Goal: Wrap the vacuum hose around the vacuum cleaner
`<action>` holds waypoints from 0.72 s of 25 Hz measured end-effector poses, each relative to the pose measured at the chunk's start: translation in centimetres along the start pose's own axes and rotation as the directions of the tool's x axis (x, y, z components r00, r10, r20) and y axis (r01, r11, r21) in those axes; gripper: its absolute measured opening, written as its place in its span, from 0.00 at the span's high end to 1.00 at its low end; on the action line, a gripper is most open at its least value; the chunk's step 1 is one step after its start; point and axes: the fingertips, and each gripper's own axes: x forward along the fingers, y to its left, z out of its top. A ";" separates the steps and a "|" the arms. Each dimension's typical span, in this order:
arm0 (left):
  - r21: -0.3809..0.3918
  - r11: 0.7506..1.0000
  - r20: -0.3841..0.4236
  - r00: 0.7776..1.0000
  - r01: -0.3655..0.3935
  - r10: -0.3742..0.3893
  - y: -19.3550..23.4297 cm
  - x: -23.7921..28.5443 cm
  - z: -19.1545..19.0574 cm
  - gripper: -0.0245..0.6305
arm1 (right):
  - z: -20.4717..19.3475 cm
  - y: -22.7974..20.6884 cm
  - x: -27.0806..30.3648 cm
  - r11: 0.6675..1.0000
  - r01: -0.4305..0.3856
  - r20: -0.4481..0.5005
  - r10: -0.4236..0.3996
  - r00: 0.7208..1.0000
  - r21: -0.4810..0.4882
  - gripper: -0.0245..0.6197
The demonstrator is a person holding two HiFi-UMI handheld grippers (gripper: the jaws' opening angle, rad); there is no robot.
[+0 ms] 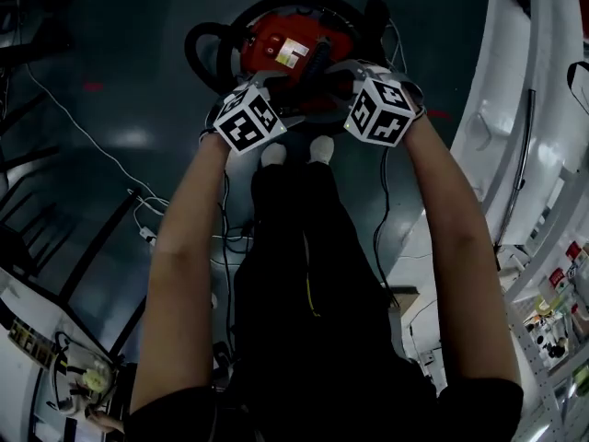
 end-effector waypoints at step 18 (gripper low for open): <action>-0.131 0.986 -0.102 0.991 -0.102 0.089 0.5 1.8 -1.8 0.52 | -1.7 -0.6 -2.2 0.958 0.170 0.068 -0.190 0.979 0.229 0.82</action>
